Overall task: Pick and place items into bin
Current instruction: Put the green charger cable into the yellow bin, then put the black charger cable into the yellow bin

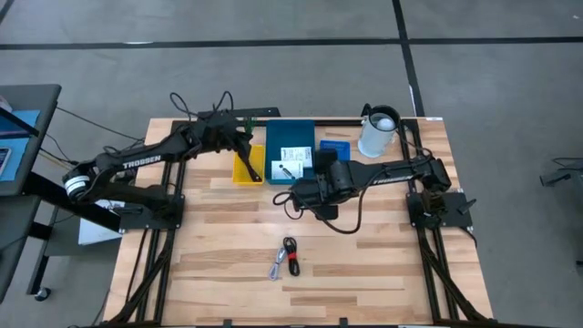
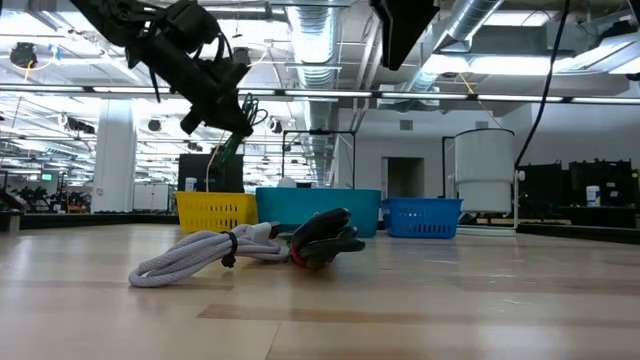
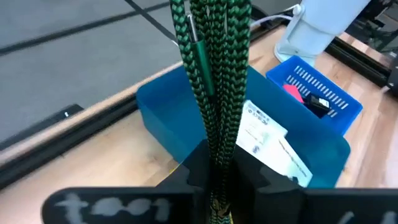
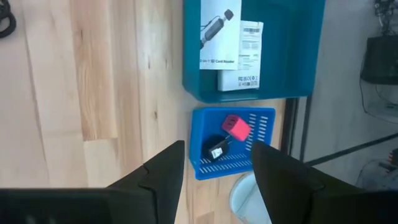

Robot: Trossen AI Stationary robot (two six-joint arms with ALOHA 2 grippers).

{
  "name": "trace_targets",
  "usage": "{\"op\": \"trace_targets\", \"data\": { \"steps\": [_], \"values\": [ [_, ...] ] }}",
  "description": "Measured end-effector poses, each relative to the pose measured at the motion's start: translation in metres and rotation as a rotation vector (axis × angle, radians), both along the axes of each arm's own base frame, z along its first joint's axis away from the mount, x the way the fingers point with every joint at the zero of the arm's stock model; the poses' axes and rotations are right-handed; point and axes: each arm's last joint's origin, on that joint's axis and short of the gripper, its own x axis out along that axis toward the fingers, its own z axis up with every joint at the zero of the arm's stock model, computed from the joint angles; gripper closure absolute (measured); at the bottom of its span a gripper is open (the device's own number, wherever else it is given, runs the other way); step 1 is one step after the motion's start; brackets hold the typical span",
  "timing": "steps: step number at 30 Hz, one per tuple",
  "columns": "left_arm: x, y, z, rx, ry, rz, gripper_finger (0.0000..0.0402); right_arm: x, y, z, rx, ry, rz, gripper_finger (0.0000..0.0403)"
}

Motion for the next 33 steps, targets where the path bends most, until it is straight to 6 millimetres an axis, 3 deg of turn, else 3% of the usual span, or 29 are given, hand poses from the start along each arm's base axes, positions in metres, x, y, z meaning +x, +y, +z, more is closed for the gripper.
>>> {"op": "trace_targets", "data": {
  "steps": [14, 25, 33],
  "values": [
    [-0.009, -0.008, -0.035, -0.116, 0.023, 0.043, 0.0382, -0.002, 0.010, 0.000, -0.001, 0.002, 0.031, 0.0223],
    [-0.002, -0.017, -0.034, -0.121, -0.021, -0.021, 0.0298, -0.002, 0.010, 0.000, -0.003, 0.002, 0.031, 0.0223],
    [0.003, -0.025, -0.034, -0.167, -0.041, -0.148, 0.0274, -0.002, 0.012, 0.000, 0.016, -0.006, 0.016, 0.0223]
  ]
}}
